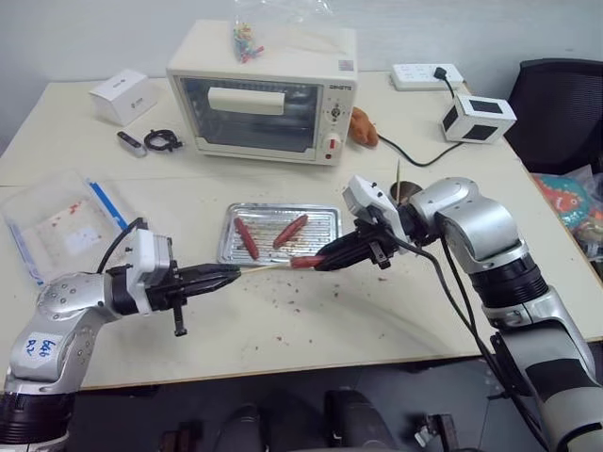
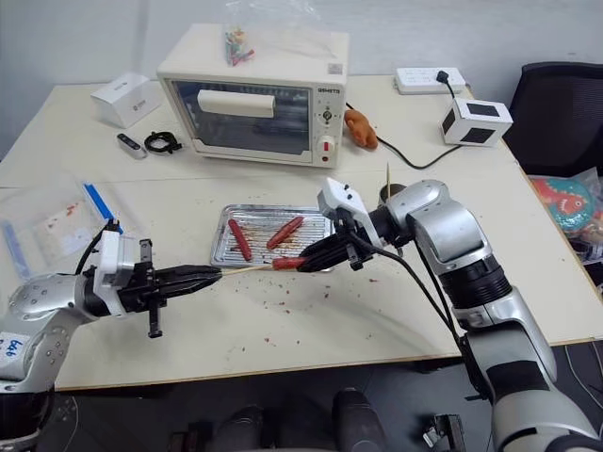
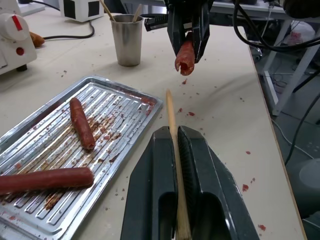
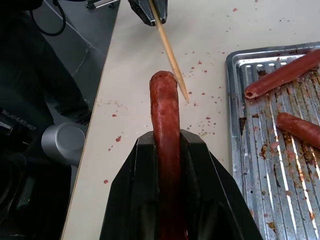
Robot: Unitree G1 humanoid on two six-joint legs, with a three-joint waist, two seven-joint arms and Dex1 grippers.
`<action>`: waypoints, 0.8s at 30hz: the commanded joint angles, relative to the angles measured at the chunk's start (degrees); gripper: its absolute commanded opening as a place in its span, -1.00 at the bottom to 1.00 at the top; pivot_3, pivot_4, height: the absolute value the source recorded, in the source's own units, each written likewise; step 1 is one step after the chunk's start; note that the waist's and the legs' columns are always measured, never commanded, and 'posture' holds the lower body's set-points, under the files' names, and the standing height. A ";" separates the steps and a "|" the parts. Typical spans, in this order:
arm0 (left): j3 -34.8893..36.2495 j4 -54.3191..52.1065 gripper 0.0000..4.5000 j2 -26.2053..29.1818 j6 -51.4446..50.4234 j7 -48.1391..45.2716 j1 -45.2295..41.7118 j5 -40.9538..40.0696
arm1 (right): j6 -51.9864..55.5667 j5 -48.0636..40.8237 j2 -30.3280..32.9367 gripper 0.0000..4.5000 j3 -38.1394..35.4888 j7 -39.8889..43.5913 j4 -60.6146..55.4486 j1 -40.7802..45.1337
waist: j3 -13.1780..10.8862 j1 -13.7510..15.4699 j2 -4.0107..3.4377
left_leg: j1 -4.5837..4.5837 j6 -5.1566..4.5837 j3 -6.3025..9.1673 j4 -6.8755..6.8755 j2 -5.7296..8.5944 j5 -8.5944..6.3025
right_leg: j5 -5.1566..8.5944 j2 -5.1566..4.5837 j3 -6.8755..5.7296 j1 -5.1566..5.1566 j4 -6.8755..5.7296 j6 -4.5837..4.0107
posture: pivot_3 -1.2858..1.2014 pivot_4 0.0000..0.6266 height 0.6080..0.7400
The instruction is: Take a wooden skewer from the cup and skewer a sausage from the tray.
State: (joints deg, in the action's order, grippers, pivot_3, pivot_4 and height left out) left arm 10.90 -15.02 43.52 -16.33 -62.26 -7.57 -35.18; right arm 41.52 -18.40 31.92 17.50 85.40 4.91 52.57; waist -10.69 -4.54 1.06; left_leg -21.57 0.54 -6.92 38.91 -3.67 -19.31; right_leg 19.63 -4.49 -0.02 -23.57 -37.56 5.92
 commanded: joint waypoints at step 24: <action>4.50 -4.02 -1.00 1.69 -8.39 -1.43 -1.62 -7.60 | 2.34 -3.09 2.10 -0.75 -0.72 -0.75 -1.90 -0.38 | 0.00 0.15 0.00 | -0.01 0.00 0.01 0.04 0.01 0.00 | 0.00 0.00 0.00 0.01 0.00 0.00 | 0.03 -0.52 1.00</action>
State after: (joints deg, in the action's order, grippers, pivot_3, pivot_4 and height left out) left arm 14.61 -16.62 44.23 -24.28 -63.31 -8.57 -40.81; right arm 43.89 -20.06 33.37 17.61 84.22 4.01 52.31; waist -10.69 -4.38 1.06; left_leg -21.58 0.53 -6.91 38.95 -3.67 -19.31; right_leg 19.63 -4.48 -0.02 -23.56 -37.57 5.93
